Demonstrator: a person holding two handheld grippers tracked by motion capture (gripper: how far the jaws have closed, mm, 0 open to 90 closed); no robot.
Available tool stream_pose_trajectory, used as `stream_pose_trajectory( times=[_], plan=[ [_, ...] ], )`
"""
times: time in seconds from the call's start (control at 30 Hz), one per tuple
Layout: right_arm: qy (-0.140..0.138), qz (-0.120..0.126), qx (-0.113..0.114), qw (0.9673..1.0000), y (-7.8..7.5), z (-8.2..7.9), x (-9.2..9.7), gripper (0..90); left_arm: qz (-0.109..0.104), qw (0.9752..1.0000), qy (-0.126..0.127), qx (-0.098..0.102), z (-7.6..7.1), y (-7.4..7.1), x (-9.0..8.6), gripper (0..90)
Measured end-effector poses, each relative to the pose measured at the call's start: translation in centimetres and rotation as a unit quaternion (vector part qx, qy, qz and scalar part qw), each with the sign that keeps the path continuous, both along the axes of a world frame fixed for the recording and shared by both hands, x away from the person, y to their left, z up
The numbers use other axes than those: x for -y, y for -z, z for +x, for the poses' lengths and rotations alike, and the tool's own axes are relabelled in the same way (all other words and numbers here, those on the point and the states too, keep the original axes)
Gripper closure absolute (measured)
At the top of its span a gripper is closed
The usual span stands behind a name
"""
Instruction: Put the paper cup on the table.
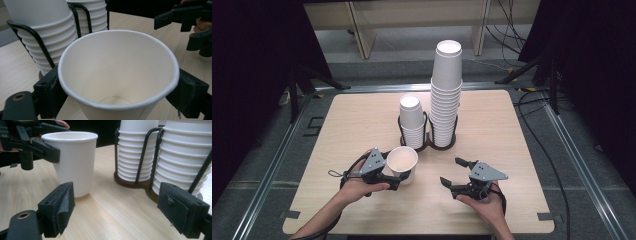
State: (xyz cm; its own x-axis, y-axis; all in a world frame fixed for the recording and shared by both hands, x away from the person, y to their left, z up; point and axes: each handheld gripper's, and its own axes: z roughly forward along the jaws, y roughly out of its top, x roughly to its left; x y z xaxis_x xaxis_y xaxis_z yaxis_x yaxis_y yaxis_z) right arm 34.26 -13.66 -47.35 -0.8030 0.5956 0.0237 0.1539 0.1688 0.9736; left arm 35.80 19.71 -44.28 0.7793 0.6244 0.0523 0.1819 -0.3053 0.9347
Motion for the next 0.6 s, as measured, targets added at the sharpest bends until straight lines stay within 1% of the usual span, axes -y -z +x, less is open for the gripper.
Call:
stream_pose_trajectory(
  times=[0.03,0.07,0.1,0.13,0.17,0.2,0.27,0.3,0.33,0.37,0.4,0.43,0.47,0.5,0.53,0.57,0.6],
  plan=[
    [0.002,-0.005,-0.001,1.0000,0.0,0.0,0.0,15.3,0.005,1.0000,-0.002,-0.008,-0.2,0.0,-0.1,13.2],
    [0.001,-0.004,-0.001,1.0000,0.0,0.0,0.0,15.3,0.007,0.9999,-0.002,-0.009,-0.2,0.1,-0.2,13.2],
    [0.000,-0.003,-0.001,1.0000,-0.1,0.0,0.0,15.4,0.074,0.9936,-0.050,0.069,0.5,-0.5,-1.1,13.2],
    [0.000,-0.003,0.000,1.0000,-0.1,0.0,0.0,15.4,0.075,0.9939,-0.042,0.069,0.6,-0.4,-1.2,13.2],
    [-0.007,0.007,-0.002,0.9999,0.0,0.0,-0.1,15.4,0.063,0.9964,-0.009,0.056,0.6,-0.2,-1.0,13.1],
    [-0.007,0.009,-0.007,0.9999,0.0,-0.1,-0.1,15.4,0.071,0.9957,0.008,0.059,0.8,-0.3,-1.1,13.1],
    [-0.009,0.013,-0.017,0.9997,0.1,-0.1,-0.2,15.4,0.078,0.9950,-0.013,0.062,0.8,-0.3,-1.3,13.0],
    [-0.001,-0.008,-0.007,0.9999,-0.1,-0.1,0.0,15.4,0.082,0.9946,-0.015,0.062,0.8,-0.2,-1.3,13.0],
    [0.002,-0.002,-0.007,1.0000,0.0,-0.1,0.0,15.4,0.084,0.9939,-0.019,0.069,0.9,-0.1,-1.3,13.0],
    [0.000,-0.001,-0.003,1.0000,0.0,0.0,0.0,15.4,0.091,0.9936,-0.012,0.066,0.9,-0.2,-1.4,13.0],
    [0.000,-0.001,-0.002,1.0000,0.0,0.0,0.0,15.4,0.098,0.9928,-0.009,0.069,1.0,-0.2,-1.5,13.0],
    [-0.001,0.005,0.000,1.0000,0.0,0.1,-0.1,15.4,0.095,0.9929,-0.007,0.071,1.1,-0.1,-1.4,13.0],
    [0.004,0.000,0.001,1.0000,0.0,0.0,0.0,15.4,0.100,0.9923,-0.007,0.072,1.1,-0.1,-1.5,13.0],
    [0.003,0.000,0.001,1.0000,0.0,0.1,0.0,15.4,0.023,0.9996,-0.014,-0.011,0.3,0.8,-0.6,13.0],
    [0.003,0.000,0.002,1.0000,0.0,0.0,0.0,15.4,0.012,0.9997,-0.016,-0.011,0.2,1.0,-0.4,12.9],
    [-0.002,0.008,-0.001,1.0000,0.1,0.1,-0.1,15.4,0.007,0.9997,-0.015,-0.016,0.2,1.1,-0.4,12.8],
    [-0.001,0.008,-0.001,1.0000,0.1,0.1,-0.1,15.4,0.012,0.9996,-0.019,-0.015,0.2,1.0,-0.5,12.7]
  ],
)
